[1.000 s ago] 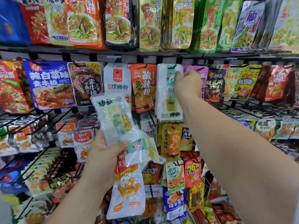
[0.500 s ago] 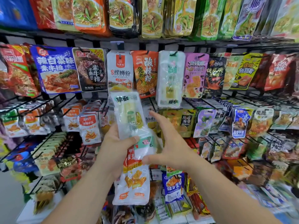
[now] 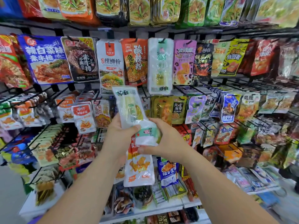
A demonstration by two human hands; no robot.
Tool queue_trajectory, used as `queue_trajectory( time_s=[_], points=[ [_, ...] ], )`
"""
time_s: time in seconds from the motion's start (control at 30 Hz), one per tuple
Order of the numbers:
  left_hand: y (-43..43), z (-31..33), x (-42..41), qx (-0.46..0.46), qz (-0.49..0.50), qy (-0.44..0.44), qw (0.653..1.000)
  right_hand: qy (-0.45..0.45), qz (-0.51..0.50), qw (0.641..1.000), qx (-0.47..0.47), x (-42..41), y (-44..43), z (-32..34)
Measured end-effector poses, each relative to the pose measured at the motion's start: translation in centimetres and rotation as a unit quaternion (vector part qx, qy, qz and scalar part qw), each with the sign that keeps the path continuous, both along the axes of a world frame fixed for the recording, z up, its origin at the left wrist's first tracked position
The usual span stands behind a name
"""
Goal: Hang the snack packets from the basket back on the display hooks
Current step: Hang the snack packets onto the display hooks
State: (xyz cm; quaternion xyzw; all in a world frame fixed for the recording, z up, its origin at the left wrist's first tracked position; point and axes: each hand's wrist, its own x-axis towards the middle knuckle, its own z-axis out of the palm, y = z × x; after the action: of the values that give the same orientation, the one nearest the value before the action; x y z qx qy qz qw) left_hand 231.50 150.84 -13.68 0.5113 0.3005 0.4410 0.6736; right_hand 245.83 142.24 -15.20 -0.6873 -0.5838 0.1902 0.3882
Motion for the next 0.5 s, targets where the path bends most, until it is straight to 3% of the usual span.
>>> queue_trajectory(
  time_s=[0.2,0.5],
  points=[
    [-0.5,-0.6,0.3,-0.045,0.0,-0.04,0.998,0.035,-0.039,0.997,0.056,-0.3,-0.6,-0.4],
    [-1.8,-0.4,0.7,-0.027,-0.025,-0.061,0.997,0.107,-0.035,0.99,0.09,-0.1,-1.0,-0.2]
  ],
)
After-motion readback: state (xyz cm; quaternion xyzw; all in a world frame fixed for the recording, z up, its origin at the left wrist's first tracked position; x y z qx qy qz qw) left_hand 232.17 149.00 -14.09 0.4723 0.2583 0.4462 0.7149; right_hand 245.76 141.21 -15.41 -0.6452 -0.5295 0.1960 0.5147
